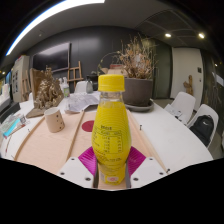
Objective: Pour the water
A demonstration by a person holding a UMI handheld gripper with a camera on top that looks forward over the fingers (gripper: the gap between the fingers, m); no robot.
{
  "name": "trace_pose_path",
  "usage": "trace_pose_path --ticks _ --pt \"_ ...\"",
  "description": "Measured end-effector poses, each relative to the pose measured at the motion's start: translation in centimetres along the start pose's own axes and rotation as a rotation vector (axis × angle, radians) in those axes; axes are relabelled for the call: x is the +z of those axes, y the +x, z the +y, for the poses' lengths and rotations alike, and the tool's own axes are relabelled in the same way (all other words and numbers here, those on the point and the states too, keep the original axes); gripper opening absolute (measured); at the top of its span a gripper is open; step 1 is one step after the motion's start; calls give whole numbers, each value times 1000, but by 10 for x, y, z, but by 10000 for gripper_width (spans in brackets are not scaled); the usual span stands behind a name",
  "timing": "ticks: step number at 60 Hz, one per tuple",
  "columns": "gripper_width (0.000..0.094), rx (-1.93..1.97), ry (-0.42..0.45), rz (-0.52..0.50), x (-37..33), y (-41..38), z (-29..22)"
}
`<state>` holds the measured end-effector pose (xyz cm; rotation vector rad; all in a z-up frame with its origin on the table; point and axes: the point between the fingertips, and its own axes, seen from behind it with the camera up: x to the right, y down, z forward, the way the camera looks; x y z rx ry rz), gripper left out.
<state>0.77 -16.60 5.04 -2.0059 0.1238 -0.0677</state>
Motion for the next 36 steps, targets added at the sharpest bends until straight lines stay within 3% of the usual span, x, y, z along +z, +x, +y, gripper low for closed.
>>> trace_pose_path --ticks 5,16,36 --pt "308 10 -35 21 -5 2 0" --pt "308 24 -70 63 -6 8 -18" --pt "307 -133 2 129 -5 -6 -120"
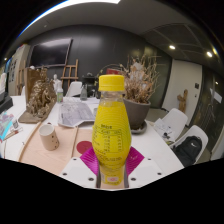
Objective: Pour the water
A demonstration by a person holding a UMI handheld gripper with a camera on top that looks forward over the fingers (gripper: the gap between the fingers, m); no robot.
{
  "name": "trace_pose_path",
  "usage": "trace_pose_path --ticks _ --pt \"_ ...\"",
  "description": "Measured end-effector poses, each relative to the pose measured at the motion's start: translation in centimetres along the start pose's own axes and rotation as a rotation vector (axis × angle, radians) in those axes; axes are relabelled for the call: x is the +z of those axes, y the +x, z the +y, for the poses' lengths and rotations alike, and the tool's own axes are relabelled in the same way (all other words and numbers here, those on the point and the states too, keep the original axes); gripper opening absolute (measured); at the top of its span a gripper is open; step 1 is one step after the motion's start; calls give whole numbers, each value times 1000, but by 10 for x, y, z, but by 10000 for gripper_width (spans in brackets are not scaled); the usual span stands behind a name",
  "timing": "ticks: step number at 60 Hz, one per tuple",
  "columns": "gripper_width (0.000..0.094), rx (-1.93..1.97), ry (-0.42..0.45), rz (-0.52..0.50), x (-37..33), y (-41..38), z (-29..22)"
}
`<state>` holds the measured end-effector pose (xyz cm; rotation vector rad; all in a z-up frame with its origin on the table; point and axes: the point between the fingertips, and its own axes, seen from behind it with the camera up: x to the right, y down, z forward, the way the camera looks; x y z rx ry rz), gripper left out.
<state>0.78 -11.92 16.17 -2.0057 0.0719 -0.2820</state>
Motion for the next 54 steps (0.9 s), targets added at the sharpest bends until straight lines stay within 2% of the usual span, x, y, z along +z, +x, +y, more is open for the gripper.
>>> trace_pose_path --ticks 12,24,33,46,54 --pt "309 -251 90 58 13 -33 -84" --pt "308 -827 236 172 41 -95 -142" --pt "304 -1272 317 237 75 -139 -146" --pt "304 -1688 299 354 124 -152 -126" --pt "302 -1813 279 397 146 -155 -118"
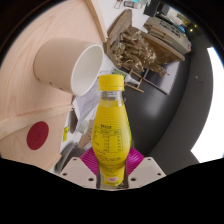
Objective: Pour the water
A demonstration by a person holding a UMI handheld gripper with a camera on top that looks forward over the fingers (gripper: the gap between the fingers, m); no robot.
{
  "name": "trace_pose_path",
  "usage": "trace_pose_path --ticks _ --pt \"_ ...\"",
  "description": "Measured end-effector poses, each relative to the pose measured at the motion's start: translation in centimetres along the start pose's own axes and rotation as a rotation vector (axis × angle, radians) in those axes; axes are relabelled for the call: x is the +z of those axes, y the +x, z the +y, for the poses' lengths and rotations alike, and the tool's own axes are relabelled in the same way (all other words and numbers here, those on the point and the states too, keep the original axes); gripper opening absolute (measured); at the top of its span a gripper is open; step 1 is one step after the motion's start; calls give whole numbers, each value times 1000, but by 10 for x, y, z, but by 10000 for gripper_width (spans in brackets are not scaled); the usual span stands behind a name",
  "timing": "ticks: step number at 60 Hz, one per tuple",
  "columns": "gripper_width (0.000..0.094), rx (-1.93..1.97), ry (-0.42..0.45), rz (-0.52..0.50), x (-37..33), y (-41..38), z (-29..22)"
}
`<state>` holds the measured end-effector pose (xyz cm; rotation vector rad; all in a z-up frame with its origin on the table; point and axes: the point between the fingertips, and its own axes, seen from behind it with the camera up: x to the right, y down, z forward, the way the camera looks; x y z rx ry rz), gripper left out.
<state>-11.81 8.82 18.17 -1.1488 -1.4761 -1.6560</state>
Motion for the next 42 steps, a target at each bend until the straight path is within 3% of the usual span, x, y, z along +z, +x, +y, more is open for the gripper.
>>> trace_pose_path --ticks 11,19,42 --pt "305 -4 12 -9 7 -3 -7" --pt "306 285 -9 -82 1 1 3" --pt "313 1489 53 -472 -21 -22 10"
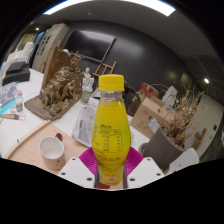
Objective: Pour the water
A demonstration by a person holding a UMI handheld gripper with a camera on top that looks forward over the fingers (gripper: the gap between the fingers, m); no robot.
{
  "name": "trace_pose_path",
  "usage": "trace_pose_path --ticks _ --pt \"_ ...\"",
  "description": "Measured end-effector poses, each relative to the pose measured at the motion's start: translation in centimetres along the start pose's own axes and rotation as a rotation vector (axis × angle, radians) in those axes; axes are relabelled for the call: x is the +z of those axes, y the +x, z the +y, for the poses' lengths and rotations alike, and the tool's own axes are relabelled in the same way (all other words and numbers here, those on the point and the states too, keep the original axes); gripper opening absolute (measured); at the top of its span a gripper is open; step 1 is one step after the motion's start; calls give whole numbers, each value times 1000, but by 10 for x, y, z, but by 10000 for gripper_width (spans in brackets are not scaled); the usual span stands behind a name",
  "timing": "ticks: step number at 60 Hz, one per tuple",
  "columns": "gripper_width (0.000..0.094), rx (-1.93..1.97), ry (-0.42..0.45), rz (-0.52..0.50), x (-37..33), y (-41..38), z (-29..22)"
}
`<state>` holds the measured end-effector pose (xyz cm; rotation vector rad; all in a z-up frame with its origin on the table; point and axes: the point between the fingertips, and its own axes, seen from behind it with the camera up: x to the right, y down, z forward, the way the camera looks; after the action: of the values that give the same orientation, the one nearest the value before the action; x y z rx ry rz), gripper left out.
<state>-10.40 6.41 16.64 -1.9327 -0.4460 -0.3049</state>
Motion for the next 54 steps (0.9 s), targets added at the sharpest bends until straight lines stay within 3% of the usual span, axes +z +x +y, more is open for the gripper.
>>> trace_pose_path --ticks 14,27,39,41,44,54 --pt "315 355 13 -169 25 -16 48" --pt "347 423 -17 -178 46 -23 93" --pt "515 452 12 -176 38 -25 104" --pt "615 459 -8 -172 36 -24 107" --pt "857 470 -33 -157 30 -22 109" --pt "859 451 -84 -76 -26 -2 92"
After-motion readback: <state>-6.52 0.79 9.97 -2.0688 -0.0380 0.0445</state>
